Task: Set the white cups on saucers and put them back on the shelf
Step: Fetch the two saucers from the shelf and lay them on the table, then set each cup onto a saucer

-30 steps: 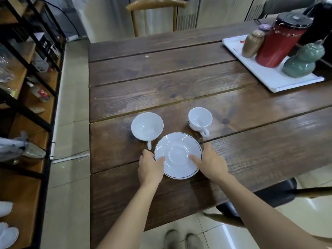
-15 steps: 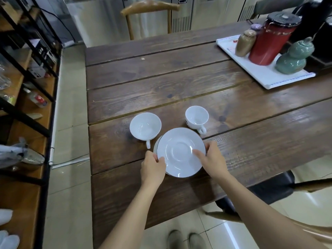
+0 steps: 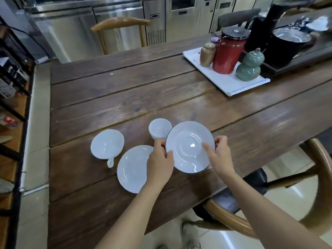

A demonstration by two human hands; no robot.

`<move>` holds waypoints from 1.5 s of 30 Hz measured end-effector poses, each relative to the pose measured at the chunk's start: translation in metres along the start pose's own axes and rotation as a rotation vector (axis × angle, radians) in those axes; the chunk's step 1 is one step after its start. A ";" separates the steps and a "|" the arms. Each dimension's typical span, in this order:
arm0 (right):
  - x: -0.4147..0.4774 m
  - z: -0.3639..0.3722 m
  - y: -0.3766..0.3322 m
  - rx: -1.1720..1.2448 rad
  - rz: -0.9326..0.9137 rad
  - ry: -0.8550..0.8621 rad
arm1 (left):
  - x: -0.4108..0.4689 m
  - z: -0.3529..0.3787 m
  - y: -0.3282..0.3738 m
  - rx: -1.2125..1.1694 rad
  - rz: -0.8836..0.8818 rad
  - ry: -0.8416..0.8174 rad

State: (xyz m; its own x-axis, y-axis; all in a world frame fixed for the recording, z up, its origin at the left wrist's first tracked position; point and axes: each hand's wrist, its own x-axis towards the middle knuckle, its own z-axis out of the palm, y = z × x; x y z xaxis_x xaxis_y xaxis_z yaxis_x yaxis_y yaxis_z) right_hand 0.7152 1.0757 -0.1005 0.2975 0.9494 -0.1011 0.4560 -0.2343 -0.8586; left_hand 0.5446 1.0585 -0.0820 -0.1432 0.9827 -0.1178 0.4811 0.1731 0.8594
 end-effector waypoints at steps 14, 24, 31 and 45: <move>0.076 -0.026 0.054 -0.527 0.029 -0.233 | 0.018 0.075 0.010 -0.015 -0.218 -0.110; 0.091 -0.027 0.059 -0.647 -0.001 -0.290 | 0.023 0.078 0.011 0.105 -0.291 -0.138; 0.105 -0.029 0.005 -0.678 -0.221 -0.161 | 0.036 0.036 0.041 0.318 -0.084 0.099; 0.110 0.066 -0.033 -0.682 -0.479 -0.654 | 0.086 -0.015 -0.030 0.322 -0.176 -0.089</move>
State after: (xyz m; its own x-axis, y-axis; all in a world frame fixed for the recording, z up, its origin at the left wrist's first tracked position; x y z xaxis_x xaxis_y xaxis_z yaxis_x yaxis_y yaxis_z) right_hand 0.6772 1.2020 -0.1162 -0.4550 0.8540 -0.2523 0.8409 0.3189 -0.4371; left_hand 0.5045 1.1373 -0.1102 -0.1787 0.9356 -0.3046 0.7050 0.3377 0.6236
